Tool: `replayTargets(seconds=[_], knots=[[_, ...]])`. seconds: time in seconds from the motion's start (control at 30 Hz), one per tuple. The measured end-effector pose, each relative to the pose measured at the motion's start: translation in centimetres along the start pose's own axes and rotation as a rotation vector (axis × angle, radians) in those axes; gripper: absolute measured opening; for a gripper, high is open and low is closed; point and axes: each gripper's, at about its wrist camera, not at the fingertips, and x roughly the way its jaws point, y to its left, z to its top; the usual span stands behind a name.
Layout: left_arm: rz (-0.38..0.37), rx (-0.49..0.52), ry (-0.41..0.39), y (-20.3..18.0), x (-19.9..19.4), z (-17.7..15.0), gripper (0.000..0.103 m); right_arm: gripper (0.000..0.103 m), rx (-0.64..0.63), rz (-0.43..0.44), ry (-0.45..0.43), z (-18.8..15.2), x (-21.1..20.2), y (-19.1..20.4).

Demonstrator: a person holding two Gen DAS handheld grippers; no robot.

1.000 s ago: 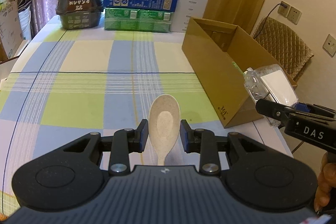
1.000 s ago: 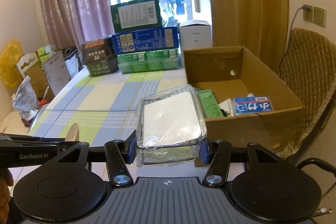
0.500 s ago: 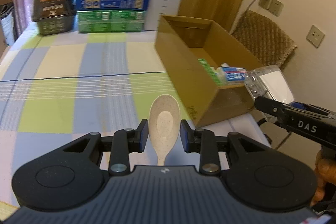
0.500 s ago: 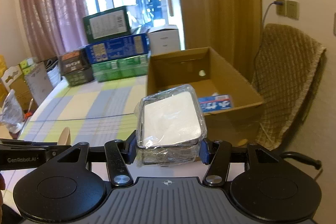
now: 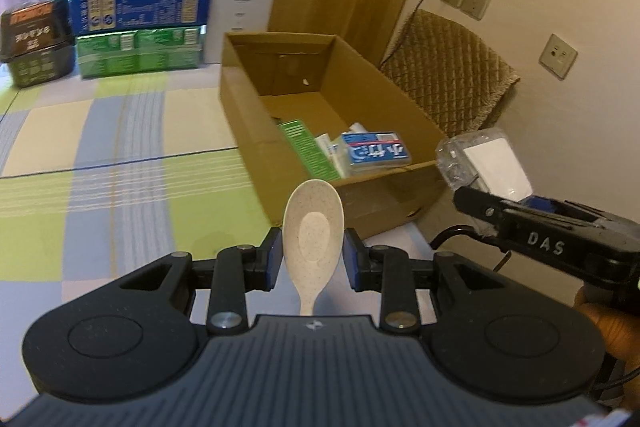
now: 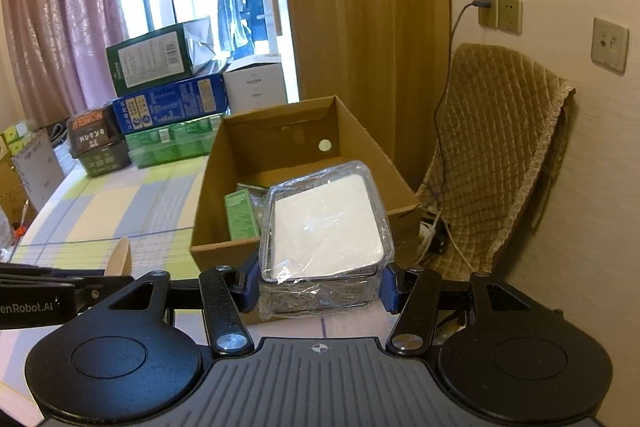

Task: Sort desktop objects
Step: 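Carry the spoon and clear box over to the cardboard box, then lower the spoon and clear box into the cardboard box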

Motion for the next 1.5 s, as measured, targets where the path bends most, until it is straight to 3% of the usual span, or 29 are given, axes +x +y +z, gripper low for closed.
replayTargets(seconds=[0.6,1.5], knots=[[-0.030,0.025,0.004,-2.7,2.6,2.5,0.027,0.053,-0.010,-0.007,0.029,1.5,1.4,-2.0],[-0.022,-0.010,-0.017,-2.3,6.7,8.4,0.027,0.053,-0.076,0.007,0.018,6.1,6.2,-2.7]])
